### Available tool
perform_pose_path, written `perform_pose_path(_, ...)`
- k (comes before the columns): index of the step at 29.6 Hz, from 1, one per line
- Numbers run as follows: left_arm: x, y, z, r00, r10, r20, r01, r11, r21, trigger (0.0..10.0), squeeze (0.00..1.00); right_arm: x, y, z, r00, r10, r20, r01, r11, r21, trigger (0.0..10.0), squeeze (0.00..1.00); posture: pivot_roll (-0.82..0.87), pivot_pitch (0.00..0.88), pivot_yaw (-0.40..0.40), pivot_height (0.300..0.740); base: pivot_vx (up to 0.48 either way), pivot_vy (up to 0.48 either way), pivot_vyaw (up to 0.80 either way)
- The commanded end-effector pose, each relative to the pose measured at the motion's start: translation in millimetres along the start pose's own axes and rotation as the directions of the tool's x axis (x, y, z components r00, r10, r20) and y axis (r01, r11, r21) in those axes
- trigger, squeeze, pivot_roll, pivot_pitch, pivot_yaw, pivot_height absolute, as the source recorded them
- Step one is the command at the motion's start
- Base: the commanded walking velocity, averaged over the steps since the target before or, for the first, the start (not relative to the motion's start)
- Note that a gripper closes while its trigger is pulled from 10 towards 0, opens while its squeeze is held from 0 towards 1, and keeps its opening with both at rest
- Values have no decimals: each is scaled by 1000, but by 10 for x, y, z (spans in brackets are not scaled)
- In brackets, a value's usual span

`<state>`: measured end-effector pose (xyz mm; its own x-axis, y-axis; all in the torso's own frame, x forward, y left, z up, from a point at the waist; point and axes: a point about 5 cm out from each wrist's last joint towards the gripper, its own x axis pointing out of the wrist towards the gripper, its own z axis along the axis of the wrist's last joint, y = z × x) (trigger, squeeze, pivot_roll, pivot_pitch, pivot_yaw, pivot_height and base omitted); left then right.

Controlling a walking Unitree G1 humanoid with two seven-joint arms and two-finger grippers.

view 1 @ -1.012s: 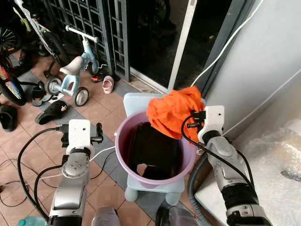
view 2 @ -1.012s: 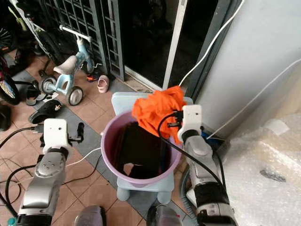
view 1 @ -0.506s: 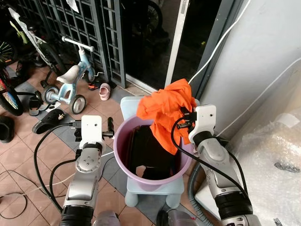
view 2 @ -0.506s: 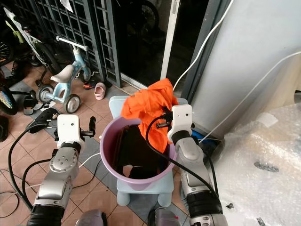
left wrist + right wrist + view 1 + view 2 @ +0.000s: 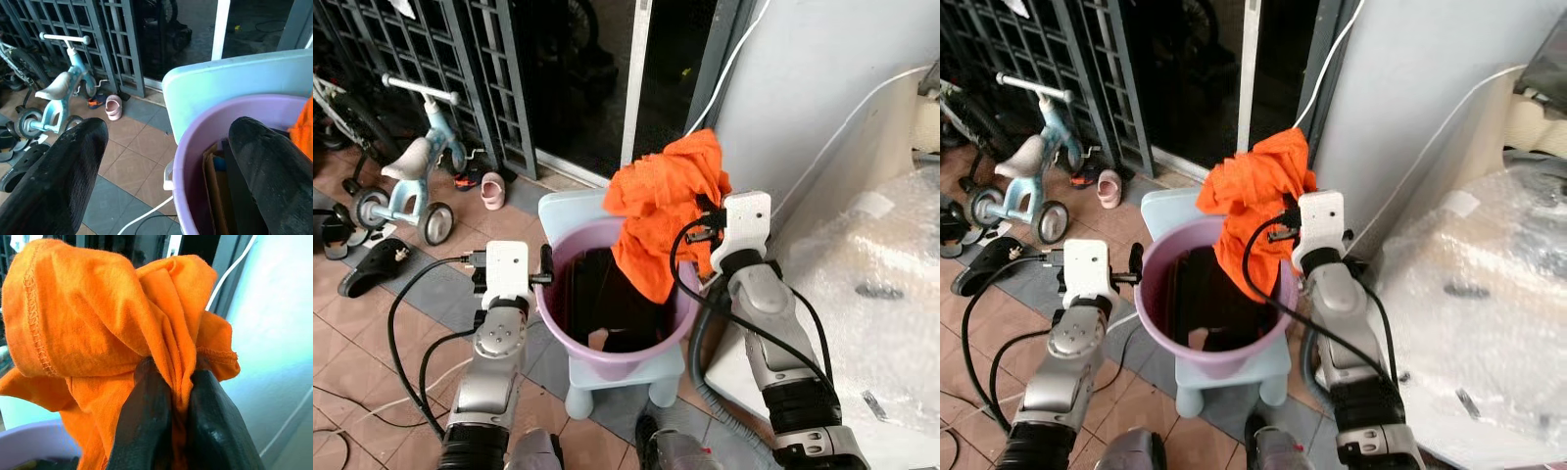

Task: Clothes washing

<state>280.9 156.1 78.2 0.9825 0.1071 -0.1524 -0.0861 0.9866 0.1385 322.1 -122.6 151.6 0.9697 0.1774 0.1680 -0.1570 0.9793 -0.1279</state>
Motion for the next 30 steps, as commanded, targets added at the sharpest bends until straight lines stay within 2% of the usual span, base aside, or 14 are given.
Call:
perform_pose_path(1,11,-35,14,1000,-11,7,11,1000,-4,10000,0,11,-27,68,999,-8,35,9,1000,-7,10000,0,-2,0,-28,740,-259,0,-788)
perform_pose_path(8,18,-41,9,1000,-8,10,8,1000,-8,10000,0,-14,5,47,999,4,35,-4,1000,-13,10000,0,-2,0,-28,740,-260,0,-74)
perform_pose_path(14,18,-60,63,998,-44,46,45,999,-24,10000,0,-6,24,63,999,1,39,-1,1000,-22,10000,0,0,0,-23,740,0,0,0)
perform_pose_path(21,18,-65,56,997,-62,44,63,997,-38,10000,0,-4,-16,75,998,-33,46,35,998,-56,10000,0,-6,0,-20,740,0,-126,-800)
perform_pose_path(30,22,-71,50,997,-72,40,74,996,-49,10000,0,29,-74,104,997,-51,55,55,996,-69,10000,0,-13,0,-14,740,0,-445,-800)
